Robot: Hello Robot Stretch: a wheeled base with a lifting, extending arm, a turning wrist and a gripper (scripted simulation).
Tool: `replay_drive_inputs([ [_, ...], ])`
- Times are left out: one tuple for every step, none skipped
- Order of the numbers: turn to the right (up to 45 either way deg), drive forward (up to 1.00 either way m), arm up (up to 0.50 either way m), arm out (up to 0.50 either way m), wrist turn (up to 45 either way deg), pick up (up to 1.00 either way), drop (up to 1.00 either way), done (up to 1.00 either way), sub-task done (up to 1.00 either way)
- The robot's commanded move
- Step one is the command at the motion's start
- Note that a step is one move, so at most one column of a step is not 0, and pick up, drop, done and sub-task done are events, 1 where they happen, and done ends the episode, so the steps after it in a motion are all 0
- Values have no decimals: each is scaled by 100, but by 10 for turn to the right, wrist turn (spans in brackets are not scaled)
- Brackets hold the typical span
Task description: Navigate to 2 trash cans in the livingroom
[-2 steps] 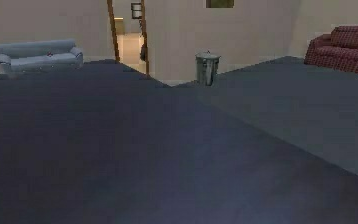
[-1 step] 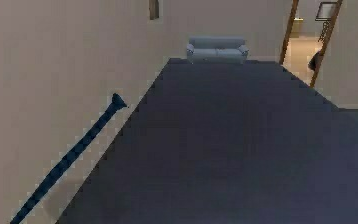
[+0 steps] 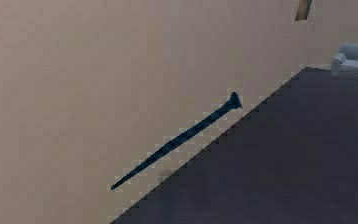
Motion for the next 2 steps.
replay_drive_inputs([
  [-30,0,0,0,0,0,0,0,0],
  [0,25,0,0,0,0,0,0,0],
])
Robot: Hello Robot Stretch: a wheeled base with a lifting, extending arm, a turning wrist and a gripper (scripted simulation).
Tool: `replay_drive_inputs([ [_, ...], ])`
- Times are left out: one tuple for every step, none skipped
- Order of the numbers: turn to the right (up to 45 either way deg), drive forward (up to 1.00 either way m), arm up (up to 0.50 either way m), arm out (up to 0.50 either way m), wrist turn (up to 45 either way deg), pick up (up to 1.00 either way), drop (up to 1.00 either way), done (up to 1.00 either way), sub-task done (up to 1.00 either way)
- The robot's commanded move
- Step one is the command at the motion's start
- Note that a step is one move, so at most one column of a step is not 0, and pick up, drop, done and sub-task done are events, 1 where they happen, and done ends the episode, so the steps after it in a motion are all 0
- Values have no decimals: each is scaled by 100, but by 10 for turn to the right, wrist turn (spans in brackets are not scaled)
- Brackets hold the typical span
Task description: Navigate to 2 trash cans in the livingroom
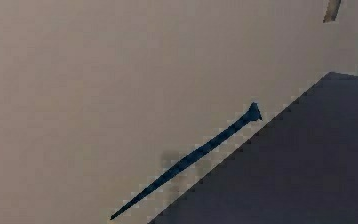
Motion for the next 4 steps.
replay_drive_inputs([
  [450,0,0,0,0,0,0,0,0],
  [390,0,0,0,0,0,0,0,0],
  [0,40,0,0,0,0,0,0,0],
  [210,0,0,0,0,0,0,0,0],
])
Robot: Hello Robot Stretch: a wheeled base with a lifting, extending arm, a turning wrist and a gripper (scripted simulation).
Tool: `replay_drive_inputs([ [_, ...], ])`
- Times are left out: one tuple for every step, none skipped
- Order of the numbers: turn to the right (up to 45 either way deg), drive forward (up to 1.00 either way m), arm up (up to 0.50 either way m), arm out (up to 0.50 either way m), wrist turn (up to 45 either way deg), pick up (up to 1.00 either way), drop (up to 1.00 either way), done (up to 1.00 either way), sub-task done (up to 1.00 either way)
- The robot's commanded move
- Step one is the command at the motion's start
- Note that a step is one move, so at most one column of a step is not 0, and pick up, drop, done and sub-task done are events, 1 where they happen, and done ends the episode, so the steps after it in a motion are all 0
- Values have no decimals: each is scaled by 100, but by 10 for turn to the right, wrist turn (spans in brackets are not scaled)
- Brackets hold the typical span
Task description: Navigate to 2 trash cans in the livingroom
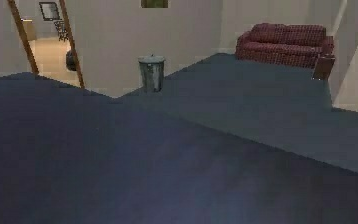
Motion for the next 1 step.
replay_drive_inputs([
  [0,100,0,0,0,0,0,0,0],
])
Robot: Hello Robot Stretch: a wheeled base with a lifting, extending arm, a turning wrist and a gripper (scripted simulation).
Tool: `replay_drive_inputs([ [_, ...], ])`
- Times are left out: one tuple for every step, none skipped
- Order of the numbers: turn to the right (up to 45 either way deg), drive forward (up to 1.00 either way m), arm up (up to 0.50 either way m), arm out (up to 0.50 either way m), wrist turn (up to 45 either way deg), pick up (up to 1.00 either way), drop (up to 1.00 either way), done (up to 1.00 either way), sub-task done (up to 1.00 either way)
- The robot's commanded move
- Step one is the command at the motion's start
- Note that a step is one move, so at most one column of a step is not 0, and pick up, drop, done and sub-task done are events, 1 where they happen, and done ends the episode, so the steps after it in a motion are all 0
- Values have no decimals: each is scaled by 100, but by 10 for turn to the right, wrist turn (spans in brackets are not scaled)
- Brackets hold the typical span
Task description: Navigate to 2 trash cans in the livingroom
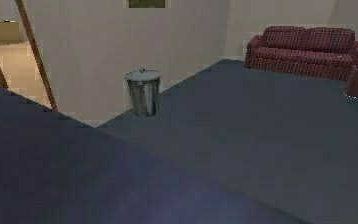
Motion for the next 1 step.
replay_drive_inputs([
  [0,100,0,0,0,0,0,0,0],
])
